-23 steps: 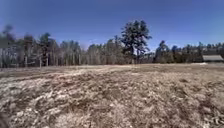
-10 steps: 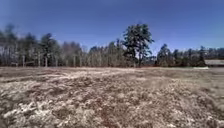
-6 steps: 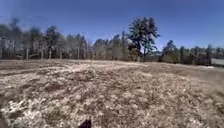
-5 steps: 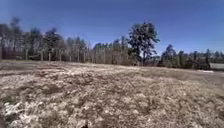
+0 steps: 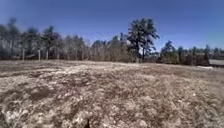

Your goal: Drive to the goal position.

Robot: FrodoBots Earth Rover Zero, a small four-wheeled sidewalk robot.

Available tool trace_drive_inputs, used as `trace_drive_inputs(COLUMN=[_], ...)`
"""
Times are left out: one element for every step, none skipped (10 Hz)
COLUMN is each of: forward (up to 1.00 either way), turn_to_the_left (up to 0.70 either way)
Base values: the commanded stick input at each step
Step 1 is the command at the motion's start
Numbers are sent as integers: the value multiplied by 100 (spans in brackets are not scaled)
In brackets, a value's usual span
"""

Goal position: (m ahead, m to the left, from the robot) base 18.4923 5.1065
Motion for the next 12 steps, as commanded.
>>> trace_drive_inputs(forward=[70,70,70,70,70,70,70,70,70,70,70,70], turn_to_the_left=[0,0,0,0,0,0,0,0,0,0,0,0])
